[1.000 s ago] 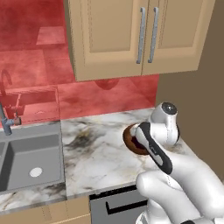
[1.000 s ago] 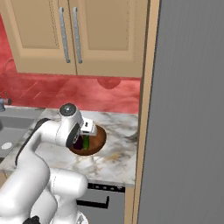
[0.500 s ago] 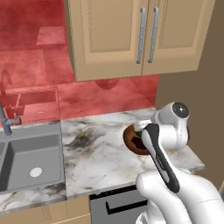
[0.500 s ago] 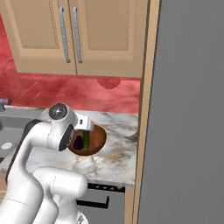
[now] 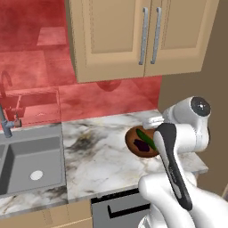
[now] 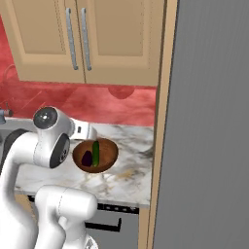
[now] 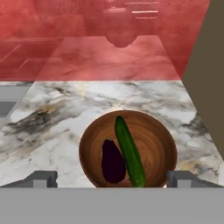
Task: Take the eggplant, cucumber, and bell pepper from the freezer and place them in the bowl on the counter.
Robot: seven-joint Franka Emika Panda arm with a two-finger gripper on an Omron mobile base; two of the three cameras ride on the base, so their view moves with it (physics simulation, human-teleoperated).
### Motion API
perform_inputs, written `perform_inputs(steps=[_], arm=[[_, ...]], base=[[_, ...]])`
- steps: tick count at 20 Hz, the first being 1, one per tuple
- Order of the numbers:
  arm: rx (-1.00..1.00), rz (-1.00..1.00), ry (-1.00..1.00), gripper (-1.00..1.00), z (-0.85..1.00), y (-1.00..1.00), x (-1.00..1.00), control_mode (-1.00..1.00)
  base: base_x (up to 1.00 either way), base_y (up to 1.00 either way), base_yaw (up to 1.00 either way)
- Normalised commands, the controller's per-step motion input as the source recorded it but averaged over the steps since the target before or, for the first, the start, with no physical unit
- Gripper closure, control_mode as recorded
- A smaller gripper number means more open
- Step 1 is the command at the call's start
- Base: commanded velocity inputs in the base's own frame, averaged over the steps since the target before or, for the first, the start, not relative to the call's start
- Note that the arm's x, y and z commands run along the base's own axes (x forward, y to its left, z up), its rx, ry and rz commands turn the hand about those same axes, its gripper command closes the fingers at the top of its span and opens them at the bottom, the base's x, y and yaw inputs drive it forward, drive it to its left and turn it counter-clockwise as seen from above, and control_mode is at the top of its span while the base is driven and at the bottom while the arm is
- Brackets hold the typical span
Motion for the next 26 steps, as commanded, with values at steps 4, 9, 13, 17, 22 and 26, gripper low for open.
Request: perform_inputs(steps=[4, 9, 13, 17, 22, 26], arm=[[-0.06, -0.02, 0.0, -1.0, 0.68, 0.0, -0.64, -1.0], [-0.07, -0.03, 0.01, -1.0, 0.48, 0.06, -0.87, -1.0], [-0.02, -0.02, 0.04, -1.0, 0.23, 0.04, -0.99, -1.0], [0.0, 0.0, 0.07, -1.0, 0.27, 0.0, -0.86, -1.0], [0.01, 0.0, 0.05, -1.0, 0.31, 0.0, -0.6, -1.0], [0.01, 0.0, 0.02, -1.0, 0.28, 0.0, -0.3, -1.0]], base=[[0.0, 0.0, 0.0], [0.0, 0.0, 0.0], [0.0, 0.0, 0.0], [0.0, 0.0, 0.0], [0.0, 0.0, 0.0], [0.0, 0.0, 0.0]])
